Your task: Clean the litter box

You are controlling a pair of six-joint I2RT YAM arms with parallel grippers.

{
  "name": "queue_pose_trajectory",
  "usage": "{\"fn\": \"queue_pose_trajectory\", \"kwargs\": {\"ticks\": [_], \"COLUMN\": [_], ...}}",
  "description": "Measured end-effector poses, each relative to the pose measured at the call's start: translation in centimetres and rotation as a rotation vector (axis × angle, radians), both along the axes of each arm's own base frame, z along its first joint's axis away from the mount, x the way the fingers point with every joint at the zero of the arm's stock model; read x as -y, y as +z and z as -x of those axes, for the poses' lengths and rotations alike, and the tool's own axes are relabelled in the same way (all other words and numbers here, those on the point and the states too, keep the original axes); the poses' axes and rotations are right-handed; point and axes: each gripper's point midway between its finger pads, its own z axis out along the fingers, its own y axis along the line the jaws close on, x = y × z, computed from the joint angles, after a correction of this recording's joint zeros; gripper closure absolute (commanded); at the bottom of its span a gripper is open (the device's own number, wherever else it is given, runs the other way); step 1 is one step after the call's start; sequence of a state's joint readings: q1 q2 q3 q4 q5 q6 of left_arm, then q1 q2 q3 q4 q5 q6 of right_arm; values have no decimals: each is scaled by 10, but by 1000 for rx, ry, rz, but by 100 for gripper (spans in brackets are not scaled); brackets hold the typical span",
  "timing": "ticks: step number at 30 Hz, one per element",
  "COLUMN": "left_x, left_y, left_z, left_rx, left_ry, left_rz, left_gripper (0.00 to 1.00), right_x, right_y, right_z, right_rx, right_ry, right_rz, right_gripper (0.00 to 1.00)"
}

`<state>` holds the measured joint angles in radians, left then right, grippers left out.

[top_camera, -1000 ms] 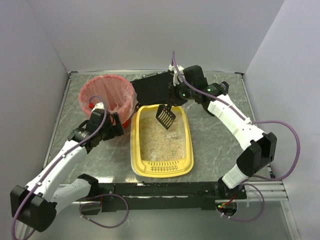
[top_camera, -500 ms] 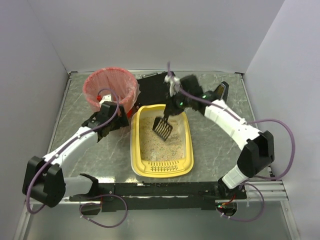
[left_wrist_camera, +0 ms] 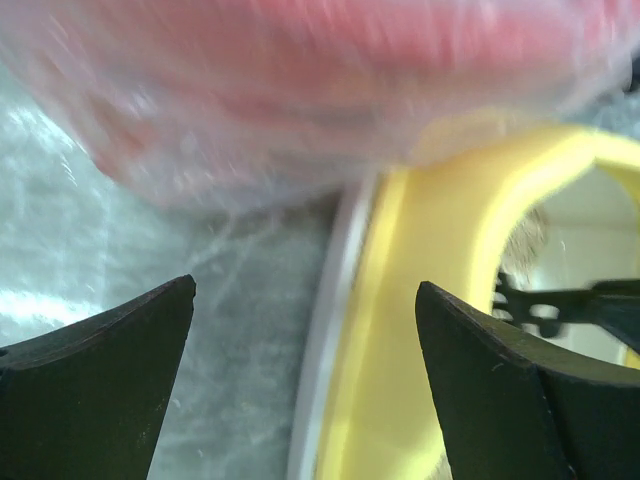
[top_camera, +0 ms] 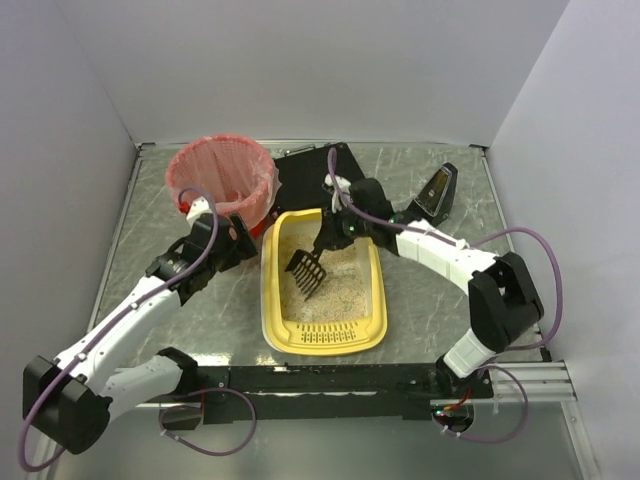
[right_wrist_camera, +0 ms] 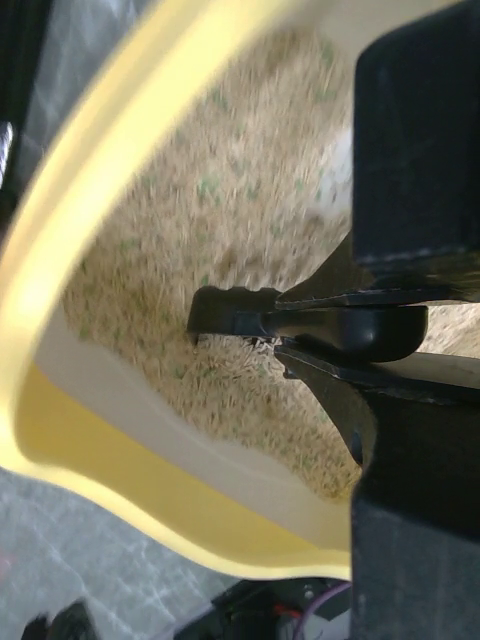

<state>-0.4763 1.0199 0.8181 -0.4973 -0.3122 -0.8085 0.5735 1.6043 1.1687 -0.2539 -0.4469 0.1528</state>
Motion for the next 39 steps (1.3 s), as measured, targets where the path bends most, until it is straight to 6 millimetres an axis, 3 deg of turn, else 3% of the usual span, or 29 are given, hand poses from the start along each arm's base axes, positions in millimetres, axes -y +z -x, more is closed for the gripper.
{"fn": "queue_pose_trajectory", "kwargs": {"ticks": [6, 11, 20, 27, 32, 39], "left_x": [21, 24, 30, 41, 49, 51], "left_y": [8, 22, -23, -57, -60, -51], "left_z": [33, 47, 71, 108, 122, 122], "left_rx": [11, 37, -96, -200, -224, -187], "left_ry": [-79, -101, -163, -265, -301, -274], "left_rz": [101, 174, 155, 194, 251, 310], "left_gripper": [3, 3, 3, 3, 3, 3], "right_x": [-22, -21, -16, -21, -18, -19], "right_y": [-4, -7, -14, -31, -34, -34], "right_z": [30, 39, 62, 90, 101, 104], "right_rx": [-15, -57, -135, -307, -359, -400], "right_ry": [64, 80, 138, 208, 204, 165], "right_rz": [-103, -94, -89, -110, -88, -85], "right_gripper": [100, 100, 100, 100, 100, 100]}}
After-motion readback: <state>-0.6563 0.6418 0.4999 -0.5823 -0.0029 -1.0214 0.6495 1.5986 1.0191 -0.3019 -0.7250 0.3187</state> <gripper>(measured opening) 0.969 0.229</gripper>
